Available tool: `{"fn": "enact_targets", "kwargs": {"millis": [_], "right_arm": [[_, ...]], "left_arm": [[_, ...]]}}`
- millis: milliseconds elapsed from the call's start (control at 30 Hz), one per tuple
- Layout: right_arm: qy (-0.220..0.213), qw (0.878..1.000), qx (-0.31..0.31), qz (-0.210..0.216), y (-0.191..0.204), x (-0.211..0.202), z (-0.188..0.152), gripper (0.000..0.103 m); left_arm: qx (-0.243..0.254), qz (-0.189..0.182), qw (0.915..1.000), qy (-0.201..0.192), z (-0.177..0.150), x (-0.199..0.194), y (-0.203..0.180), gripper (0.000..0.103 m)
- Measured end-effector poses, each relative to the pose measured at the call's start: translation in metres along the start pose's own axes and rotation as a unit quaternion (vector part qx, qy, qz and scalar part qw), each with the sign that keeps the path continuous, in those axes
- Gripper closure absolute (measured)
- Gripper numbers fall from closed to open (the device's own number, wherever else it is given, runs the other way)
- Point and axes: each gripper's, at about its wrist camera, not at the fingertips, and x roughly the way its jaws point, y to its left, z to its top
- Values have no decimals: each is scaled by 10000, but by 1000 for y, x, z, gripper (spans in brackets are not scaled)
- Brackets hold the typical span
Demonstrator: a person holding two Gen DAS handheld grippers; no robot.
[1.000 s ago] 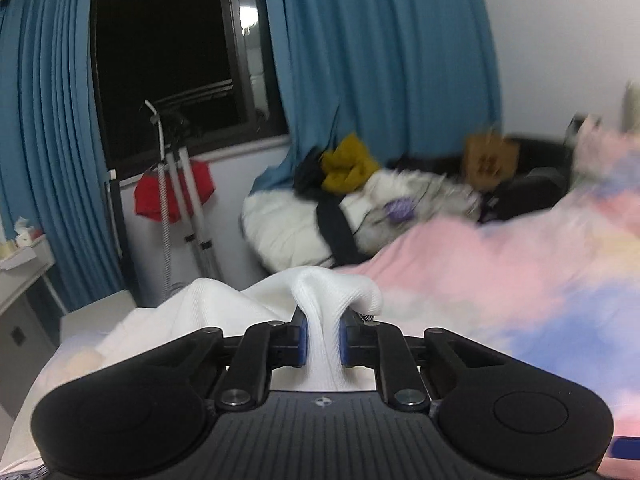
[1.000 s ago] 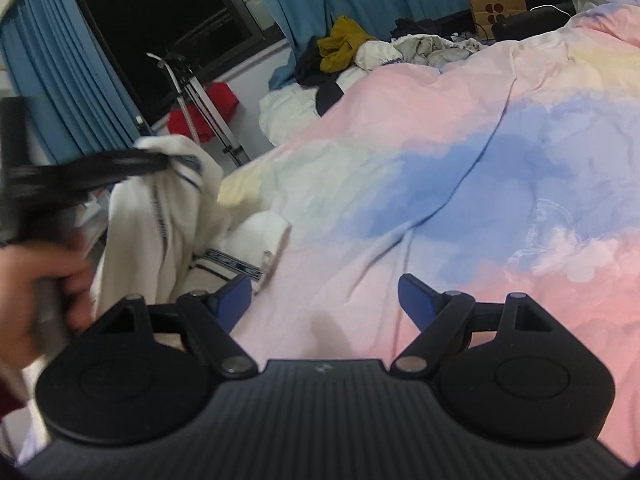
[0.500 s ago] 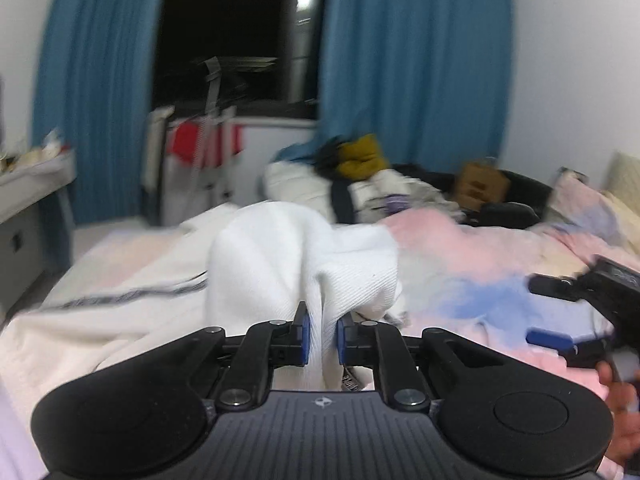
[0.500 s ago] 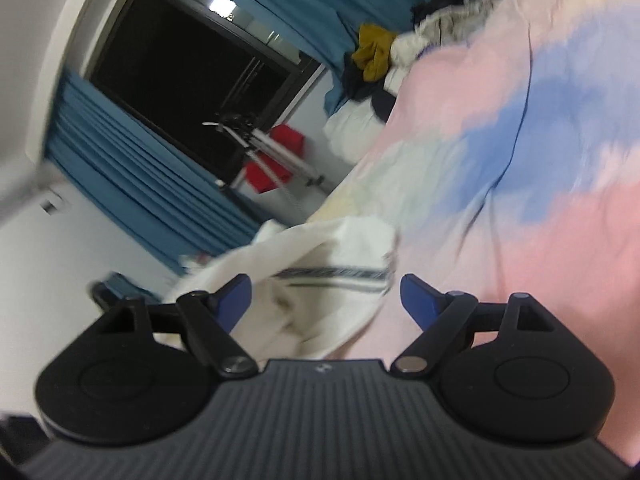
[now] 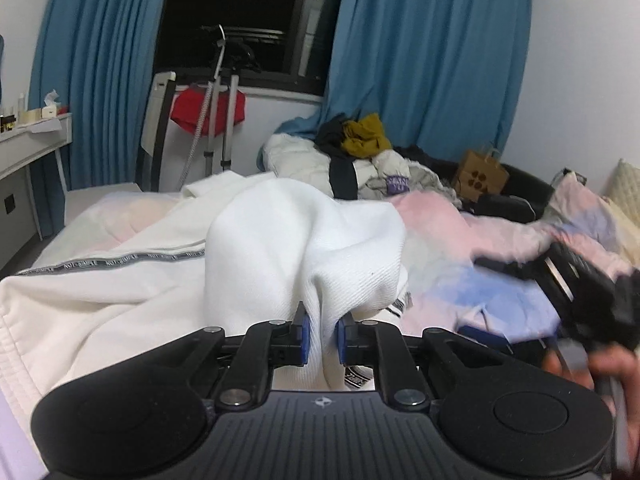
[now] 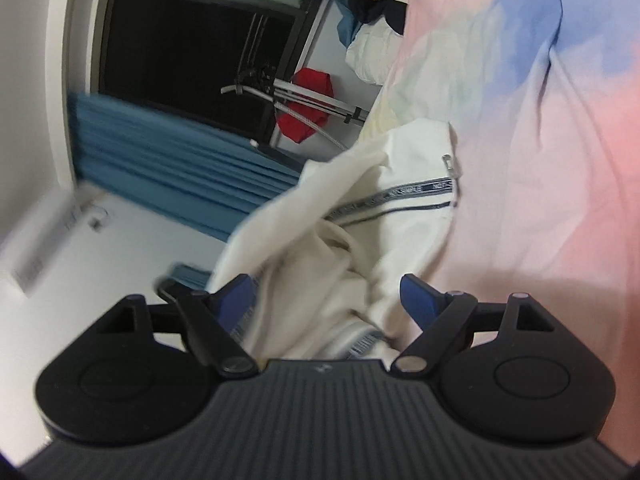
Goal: Fold clothes
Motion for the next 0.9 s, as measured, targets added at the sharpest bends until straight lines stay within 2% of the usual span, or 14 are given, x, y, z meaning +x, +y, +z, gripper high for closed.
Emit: {"fn": "enact_targets", "kwargs": {"millis": [67, 200, 333, 433, 500, 533, 567, 633, 733, 833, 900], "right_arm": [[-80, 9995, 314, 63, 0, 14, 15, 19], [-111, 9987, 496, -94, 6, 61, 42, 19], [388, 9973, 492, -387, 9, 141, 55, 19], [426, 9961, 442, -629, 4, 187, 58, 20], [406, 9951, 164, -883, 6, 203, 60, 41], [392, 9938, -2, -1036, 8, 208, 60, 65], [355, 9925, -165, -1159, 10, 211, 61, 87], [90, 9923, -489, -1133, 22, 198, 66, 95], [-248, 9834, -1369, -1162, 51, 167, 72, 97], [-631, 9772, -1777, -980, 82, 127, 82, 97], [-1116, 9642, -2280, -768, 108, 91, 87, 97]], "left_arm": [[-127, 32, 9999, -2, -3, 1, -2, 90], [-486, 35, 9988, -6, -6, 6, 8, 90], [-547, -31, 9985, -9, -10, 10, 9, 90], [-593, -173, 9981, 12, -14, 19, 9, 91], [-663, -367, 9971, -45, -16, 23, 12, 91], [-725, -456, 9963, -72, -16, 25, 14, 91], [-787, -545, 9954, -98, -17, 27, 17, 91], [-897, -702, 9934, -114, -18, 31, 20, 91], [-900, -977, 9910, -137, -19, 31, 15, 91], [-735, -1240, 9894, -163, -21, 28, 4, 91], [-613, -1337, 9890, -172, -22, 26, -5, 91]]}}
